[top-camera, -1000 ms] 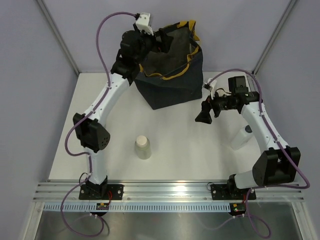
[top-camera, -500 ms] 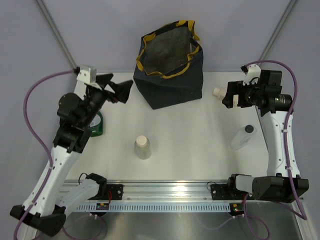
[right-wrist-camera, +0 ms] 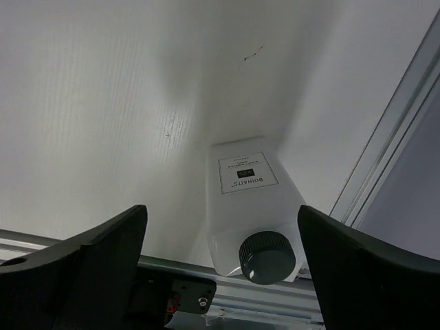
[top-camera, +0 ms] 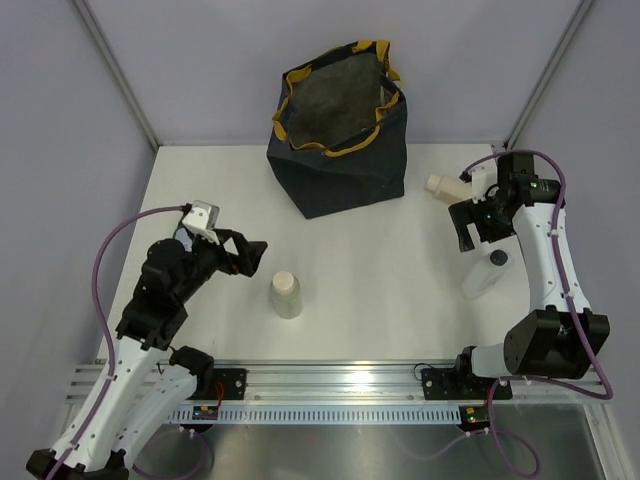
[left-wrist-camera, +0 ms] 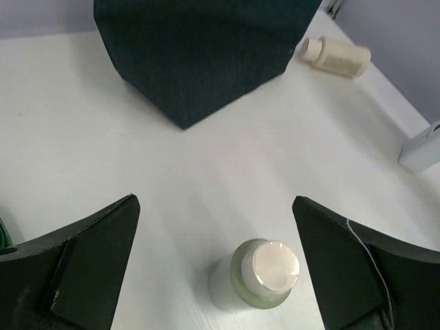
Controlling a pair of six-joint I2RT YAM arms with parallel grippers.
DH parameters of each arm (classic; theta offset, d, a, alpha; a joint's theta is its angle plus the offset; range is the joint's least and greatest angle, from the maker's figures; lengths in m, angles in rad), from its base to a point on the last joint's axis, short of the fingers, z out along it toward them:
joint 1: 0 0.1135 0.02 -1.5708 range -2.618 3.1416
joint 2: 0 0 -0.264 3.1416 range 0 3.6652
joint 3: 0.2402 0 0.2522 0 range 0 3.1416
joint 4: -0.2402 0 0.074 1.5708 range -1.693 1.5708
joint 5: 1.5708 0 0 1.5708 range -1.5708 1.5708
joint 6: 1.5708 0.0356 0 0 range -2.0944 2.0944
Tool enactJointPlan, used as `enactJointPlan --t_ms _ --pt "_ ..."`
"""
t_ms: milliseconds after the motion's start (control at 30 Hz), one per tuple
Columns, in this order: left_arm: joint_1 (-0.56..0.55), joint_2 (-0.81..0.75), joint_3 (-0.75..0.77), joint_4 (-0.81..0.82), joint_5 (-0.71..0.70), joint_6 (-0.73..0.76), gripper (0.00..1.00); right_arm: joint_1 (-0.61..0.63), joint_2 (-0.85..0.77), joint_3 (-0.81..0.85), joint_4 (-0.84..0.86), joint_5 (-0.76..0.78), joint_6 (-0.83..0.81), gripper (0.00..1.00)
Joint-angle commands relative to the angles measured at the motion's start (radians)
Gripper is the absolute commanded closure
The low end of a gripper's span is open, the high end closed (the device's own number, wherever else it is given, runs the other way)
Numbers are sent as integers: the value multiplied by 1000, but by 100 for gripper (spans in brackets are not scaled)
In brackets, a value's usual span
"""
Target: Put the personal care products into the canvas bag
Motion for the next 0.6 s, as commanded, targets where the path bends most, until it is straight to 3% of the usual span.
enactJointPlan --t_ms 0,100,233,400,567 --pt "4 -15 -21 -21 48 27 1 -1 -60 -19 -56 -9 -306 0" --pt "4 -35 -30 -21 52 40 1 -1 -126 -59 -18 -46 -544 1" --pt "4 -44 -32 -13 55 47 1 -1 -128 -76 -128 -116 -910 0" --pt "4 -57 -47 -13 54 51 1 -1 -83 -122 -205 -80 -1112 0" --pt "4 -61 -53 -14 52 47 1 -1 -51 -180 -142 67 -1239 1"
